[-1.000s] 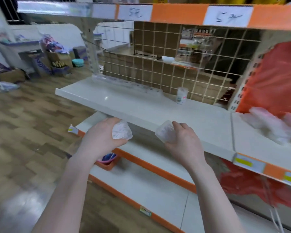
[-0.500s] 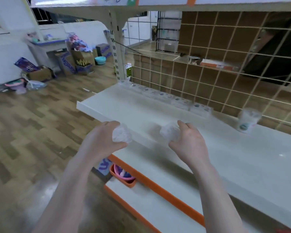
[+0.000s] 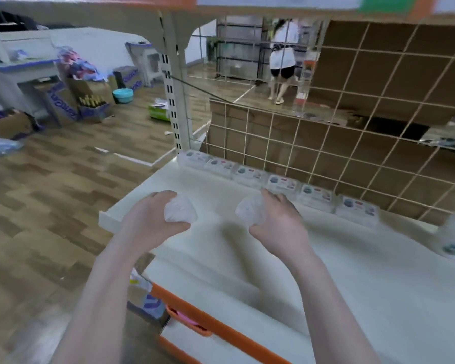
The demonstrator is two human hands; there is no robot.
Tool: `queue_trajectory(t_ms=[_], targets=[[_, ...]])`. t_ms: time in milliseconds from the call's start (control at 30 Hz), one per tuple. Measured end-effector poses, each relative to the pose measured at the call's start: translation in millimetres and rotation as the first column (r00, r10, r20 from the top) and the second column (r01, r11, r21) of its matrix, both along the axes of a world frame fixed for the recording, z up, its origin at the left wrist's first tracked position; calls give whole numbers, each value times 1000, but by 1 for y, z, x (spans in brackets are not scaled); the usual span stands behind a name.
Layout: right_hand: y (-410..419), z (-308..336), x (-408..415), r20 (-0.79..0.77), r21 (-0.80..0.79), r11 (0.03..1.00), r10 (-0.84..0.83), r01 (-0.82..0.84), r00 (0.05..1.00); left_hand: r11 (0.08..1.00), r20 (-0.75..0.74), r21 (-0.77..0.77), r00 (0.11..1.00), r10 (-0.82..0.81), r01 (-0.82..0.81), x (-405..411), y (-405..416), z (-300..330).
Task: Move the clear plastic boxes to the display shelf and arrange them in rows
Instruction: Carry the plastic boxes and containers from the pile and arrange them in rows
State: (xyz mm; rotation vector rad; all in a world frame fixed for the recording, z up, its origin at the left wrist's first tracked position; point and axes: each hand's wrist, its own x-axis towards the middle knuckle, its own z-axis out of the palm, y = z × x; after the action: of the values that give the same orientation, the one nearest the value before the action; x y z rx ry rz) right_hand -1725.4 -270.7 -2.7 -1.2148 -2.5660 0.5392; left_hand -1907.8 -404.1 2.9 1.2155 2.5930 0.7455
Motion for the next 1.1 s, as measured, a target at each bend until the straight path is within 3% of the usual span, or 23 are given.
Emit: queue_trajectory(t_ms=[267,533,1100], targets=[[-11,-11,-102,37,13,973,-231,231,972,969,-65,-29,967,-247,246,-123,26,-3],[-36,-12,-154,35,36,921,-389,388,920,897,-102,-86,892,-441,434,-182,40,5],[-28,-21,-166,246,-43,906,-398,420,884,828,-71,-89,826,-559,553,-201,54,0]])
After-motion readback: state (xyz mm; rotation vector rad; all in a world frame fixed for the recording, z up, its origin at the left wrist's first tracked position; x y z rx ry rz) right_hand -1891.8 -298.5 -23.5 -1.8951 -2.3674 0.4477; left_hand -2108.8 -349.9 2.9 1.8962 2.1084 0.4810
